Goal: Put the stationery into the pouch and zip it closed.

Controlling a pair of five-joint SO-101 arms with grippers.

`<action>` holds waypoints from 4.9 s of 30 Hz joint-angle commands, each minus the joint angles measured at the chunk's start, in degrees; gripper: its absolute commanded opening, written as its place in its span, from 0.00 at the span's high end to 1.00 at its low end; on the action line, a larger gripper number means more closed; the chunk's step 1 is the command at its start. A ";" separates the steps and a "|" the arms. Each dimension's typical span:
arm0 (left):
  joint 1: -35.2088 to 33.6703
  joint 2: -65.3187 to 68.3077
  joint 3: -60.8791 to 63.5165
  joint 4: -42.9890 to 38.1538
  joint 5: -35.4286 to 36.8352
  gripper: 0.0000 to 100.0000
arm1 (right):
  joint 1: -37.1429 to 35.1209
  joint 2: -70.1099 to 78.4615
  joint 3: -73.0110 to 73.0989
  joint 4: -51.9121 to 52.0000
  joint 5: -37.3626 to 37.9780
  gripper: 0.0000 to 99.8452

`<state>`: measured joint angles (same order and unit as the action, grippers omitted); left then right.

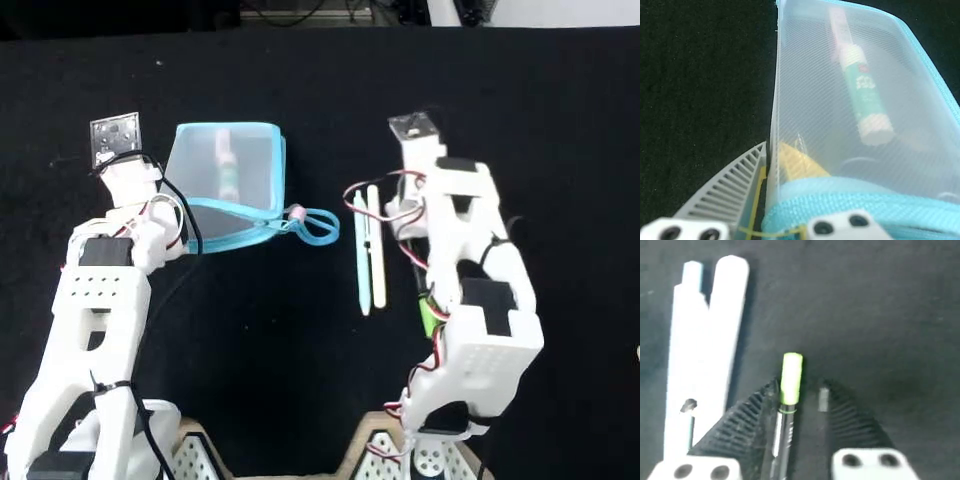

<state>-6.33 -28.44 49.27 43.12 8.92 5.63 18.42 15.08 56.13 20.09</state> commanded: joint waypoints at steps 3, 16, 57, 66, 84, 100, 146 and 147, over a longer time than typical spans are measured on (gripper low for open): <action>0.04 0.79 2.15 0.18 1.05 0.97 | 4.92 -0.75 -1.98 -5.10 -0.18 0.99; 0.04 0.79 2.15 0.18 1.05 0.97 | 3.16 -0.22 -4.44 -10.29 -8.97 0.91; 0.04 0.79 2.07 0.18 0.88 0.97 | -24.88 -75.47 28.70 -9.93 -24.26 0.99; 0.04 0.79 2.07 0.18 0.79 0.97 | -37.89 -92.62 54.64 -37.80 -25.14 0.99; 0.04 0.88 1.98 0.09 0.79 0.97 | -45.98 -113.27 66.68 -45.27 -24.70 0.99; 0.13 1.23 1.98 -0.26 0.88 0.97 | -41.32 -113.63 78.55 -64.53 -24.70 0.99; 0.13 0.79 3.65 -2.20 0.79 0.97 | 1.05 -93.14 64.57 -23.65 -20.66 0.94; 0.13 0.79 3.65 -2.20 0.79 0.97 | 1.05 -89.71 62.90 -23.65 -20.66 0.94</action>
<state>-6.33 -28.35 50.42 40.66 8.92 7.47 -81.45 85.41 32.57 0.04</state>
